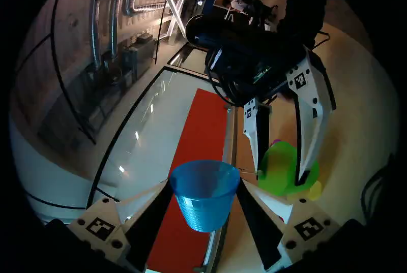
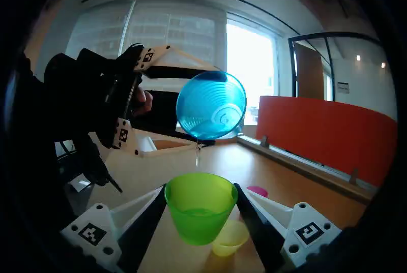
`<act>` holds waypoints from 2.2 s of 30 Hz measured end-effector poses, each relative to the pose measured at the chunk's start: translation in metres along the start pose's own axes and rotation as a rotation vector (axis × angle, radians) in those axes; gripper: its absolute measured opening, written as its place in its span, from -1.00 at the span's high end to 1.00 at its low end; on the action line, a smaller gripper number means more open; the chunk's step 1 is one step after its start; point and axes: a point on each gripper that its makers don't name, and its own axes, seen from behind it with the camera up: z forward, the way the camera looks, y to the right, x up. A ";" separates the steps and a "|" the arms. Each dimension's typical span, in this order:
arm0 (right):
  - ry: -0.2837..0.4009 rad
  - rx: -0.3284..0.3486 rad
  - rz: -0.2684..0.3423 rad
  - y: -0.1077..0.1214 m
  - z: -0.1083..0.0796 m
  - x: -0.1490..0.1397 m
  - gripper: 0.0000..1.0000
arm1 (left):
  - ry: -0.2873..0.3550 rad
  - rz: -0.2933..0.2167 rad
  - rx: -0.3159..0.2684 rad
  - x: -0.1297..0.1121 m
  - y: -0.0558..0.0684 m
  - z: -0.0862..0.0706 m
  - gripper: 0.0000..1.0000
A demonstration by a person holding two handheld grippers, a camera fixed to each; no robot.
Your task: Pour water
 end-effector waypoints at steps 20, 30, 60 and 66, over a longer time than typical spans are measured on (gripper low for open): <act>0.004 0.000 -0.006 -0.003 -0.002 0.003 -0.90 | 0.006 0.038 0.004 0.003 -0.003 0.000 -0.72; 0.004 -0.001 -0.007 -0.003 -0.002 0.004 -0.90 | 0.011 0.050 0.006 0.007 -0.006 -0.002 -0.72; 0.012 -0.005 -0.008 -0.001 -0.002 0.005 -0.90 | 0.014 0.083 0.010 0.005 -0.003 0.001 -0.72; 0.015 -0.007 -0.006 -0.001 -0.001 0.005 -0.90 | 0.016 0.091 0.013 0.006 -0.004 0.002 -0.72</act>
